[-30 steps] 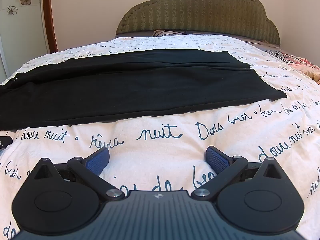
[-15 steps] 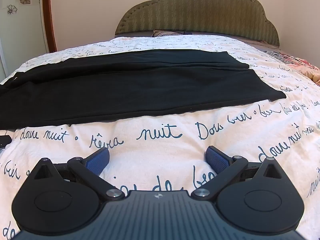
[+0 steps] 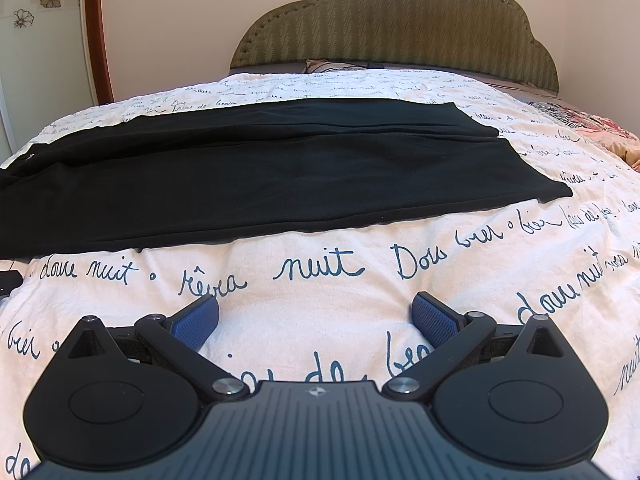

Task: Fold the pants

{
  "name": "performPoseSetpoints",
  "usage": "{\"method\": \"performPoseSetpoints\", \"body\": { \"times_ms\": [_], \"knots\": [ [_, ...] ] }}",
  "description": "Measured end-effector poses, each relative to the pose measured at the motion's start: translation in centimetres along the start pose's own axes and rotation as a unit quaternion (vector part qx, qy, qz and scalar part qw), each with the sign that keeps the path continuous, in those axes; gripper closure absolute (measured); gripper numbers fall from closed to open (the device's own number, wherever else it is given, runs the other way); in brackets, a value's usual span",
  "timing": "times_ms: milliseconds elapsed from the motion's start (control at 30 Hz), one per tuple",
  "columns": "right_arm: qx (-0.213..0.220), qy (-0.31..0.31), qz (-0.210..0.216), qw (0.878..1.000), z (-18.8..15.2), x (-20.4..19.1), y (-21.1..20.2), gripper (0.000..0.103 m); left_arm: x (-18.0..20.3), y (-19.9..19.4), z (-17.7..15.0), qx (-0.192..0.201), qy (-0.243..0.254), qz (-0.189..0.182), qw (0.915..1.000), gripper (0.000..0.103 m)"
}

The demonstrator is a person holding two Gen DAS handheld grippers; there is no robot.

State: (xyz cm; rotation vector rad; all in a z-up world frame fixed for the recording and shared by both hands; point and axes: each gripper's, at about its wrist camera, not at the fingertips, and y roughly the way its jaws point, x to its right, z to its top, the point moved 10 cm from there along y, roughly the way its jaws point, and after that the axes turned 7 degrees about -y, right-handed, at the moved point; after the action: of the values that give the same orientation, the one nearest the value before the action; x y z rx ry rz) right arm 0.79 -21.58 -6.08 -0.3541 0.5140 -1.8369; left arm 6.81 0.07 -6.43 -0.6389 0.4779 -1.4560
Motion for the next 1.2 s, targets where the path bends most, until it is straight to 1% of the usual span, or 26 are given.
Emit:
{"method": "performPoseSetpoints", "body": {
  "times_ms": [867,1200],
  "knots": [
    [-0.001,0.001,0.001,1.0,-0.03,-0.02,0.06,0.0,0.07,-0.05,0.01,0.001,0.001,0.001,1.0,0.0],
    [0.0,0.002,0.002,1.0,-0.05,0.03,-0.01,0.0,0.07,-0.12,0.1,0.004,0.003,0.006,1.0,0.0]
  ]
}}
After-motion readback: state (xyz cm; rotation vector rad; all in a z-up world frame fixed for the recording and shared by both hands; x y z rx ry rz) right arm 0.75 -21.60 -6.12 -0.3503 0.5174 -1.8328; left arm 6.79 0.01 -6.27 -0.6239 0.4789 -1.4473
